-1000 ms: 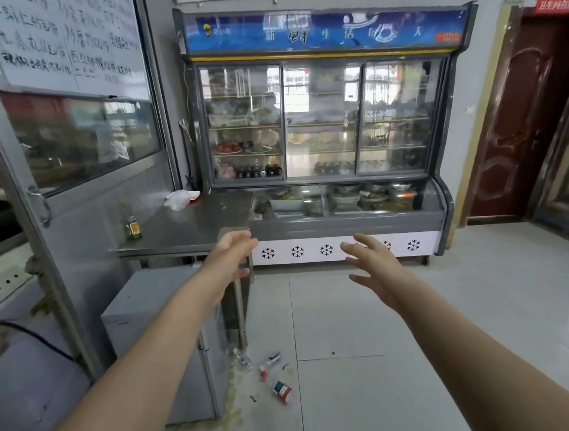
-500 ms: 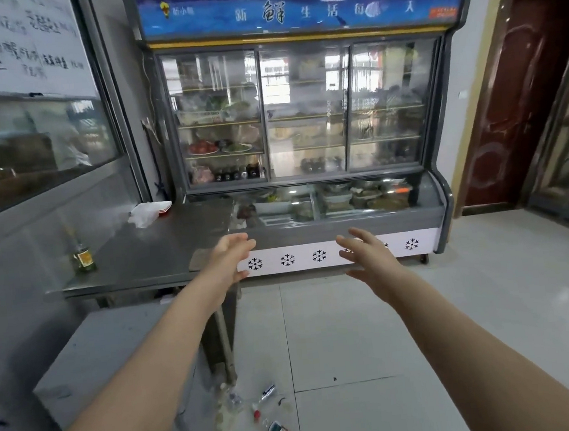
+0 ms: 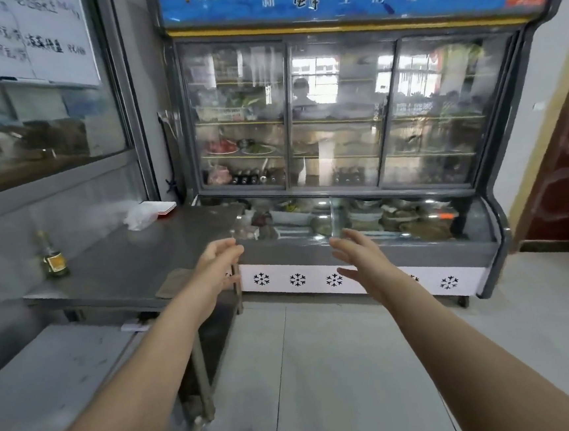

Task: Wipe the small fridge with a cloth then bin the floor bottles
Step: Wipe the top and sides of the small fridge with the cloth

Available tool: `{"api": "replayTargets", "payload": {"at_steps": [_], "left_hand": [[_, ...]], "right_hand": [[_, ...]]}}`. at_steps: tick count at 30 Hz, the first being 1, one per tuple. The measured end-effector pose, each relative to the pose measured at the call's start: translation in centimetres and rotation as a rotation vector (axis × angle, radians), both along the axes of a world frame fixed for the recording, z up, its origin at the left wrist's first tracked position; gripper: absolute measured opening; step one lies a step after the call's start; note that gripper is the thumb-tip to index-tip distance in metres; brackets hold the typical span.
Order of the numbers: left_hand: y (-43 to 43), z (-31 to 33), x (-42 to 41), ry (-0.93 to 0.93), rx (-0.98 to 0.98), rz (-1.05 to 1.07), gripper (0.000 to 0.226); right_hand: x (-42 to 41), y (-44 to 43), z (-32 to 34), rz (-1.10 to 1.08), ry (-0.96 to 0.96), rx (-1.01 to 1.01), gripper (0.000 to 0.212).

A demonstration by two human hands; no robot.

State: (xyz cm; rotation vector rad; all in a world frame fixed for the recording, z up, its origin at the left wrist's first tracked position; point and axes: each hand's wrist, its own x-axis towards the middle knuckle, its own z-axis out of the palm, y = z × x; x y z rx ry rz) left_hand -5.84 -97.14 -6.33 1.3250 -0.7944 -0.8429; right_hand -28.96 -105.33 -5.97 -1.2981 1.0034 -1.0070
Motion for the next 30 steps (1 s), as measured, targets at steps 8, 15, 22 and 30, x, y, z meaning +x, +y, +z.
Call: {"api": "replayTargets", "payload": {"at_steps": [8,15,22,30], "left_hand": [[-8.1,-0.6,0.6,0.022,0.027,0.097,0.015],[-15.7,-2.1,6.0,-0.013,0.043,0.176,0.021],[-21.6,-3.6,14.1,0.002,0.121,0.271,0.021],[-23.4,-6.2,21.1,0.081,0.155,0.444,0.017]], "right_hand": [[3.3,-10.1,-0.8,0.105,-0.003,0.026,0.048],[10.0,-19.3,-2.1,0.177,-0.011,0.052,0.055],[20.6,-27.6,-2.4,0.278,0.067,0.016,0.057],[30.7,-31.9,-4.9,0.483,0.090,0.054,0.062]]}}
